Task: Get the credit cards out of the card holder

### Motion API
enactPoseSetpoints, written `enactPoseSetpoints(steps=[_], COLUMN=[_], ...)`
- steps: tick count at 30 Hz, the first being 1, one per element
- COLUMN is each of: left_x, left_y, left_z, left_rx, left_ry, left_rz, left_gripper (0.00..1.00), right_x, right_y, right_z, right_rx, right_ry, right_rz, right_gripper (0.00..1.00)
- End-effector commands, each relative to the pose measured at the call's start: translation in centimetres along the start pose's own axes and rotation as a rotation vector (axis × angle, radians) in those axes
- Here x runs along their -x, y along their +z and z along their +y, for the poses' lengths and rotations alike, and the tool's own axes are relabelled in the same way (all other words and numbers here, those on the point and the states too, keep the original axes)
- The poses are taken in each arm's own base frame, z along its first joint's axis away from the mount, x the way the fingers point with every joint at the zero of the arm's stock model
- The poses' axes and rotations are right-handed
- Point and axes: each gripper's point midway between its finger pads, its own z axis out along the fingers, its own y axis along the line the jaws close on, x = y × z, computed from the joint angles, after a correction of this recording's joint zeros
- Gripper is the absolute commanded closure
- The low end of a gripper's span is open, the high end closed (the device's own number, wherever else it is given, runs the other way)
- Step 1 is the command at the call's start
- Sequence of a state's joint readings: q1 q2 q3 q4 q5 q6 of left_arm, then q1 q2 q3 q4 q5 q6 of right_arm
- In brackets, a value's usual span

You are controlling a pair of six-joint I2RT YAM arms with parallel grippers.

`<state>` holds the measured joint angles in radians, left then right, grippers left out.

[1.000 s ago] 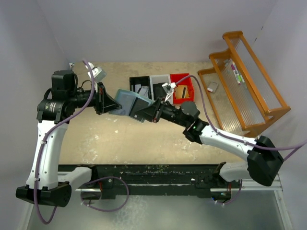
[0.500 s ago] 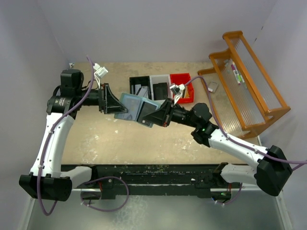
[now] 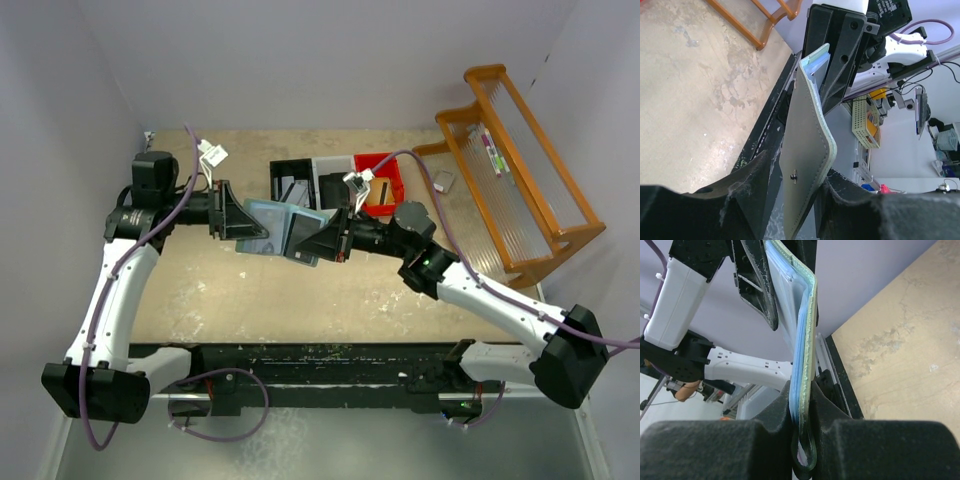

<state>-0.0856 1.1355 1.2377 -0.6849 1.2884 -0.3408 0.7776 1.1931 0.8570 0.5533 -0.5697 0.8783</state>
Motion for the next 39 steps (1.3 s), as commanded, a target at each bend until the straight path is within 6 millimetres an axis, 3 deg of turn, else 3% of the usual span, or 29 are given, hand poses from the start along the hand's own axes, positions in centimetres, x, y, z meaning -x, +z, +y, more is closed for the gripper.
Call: enactPoseSetpoints(steps=[1, 7, 15, 22, 26, 33, 36, 39], left_x=[-0.1, -0.2, -0.6, -0.4, -0.5, -0.2, 0.8, 1.3], left_y=[-0.2, -0.3, -0.5, -0.9, -1.1, -1.0, -0.4, -0.1], left_z=[-1.2, -2.4, -3.3, -4.7, -5.4, -5.2, -3.0, -0.6], left_rx=[-0.039, -0.120, -0.215, -0.237, -0.262, -0.252, -0.133, -0.004], left_ry=[0.045, 0.025, -0.038, 0.008, 0.026, 0.037, 0.032, 0.042], left_rz=[-0.002, 0.017, 0.055, 0.057, 0.072, 0.063, -0.004, -0.023], left_gripper=[0.61, 0.80, 0.91, 1.00, 1.00, 1.00, 1.00, 1.00], right_x=[2.4, 1.8, 1.2, 1.0, 1.0, 2.3, 4.0, 6.3], right_y=[-0.2, -0.5, -1.4, -1.7, -2.0, -3.0, -4.0, -4.9], right_z=[3.1, 4.2, 6.4, 3.4, 1.6, 1.8, 0.8, 0.5], right_rx=[0.071, 0.128, 0.252, 0.181, 0.146, 0.107, -0.033, -0.155], right_ry=[-0.065, -0.044, -0.053, -0.022, 0.002, -0.051, -0.093, -0.144], right_rz=[-0.033, -0.004, 0.015, 0.025, 0.028, 0.026, -0.002, -0.062], right_gripper=[1.00, 1.00, 1.00, 0.99, 0.85, 0.43, 0.34, 0.34])
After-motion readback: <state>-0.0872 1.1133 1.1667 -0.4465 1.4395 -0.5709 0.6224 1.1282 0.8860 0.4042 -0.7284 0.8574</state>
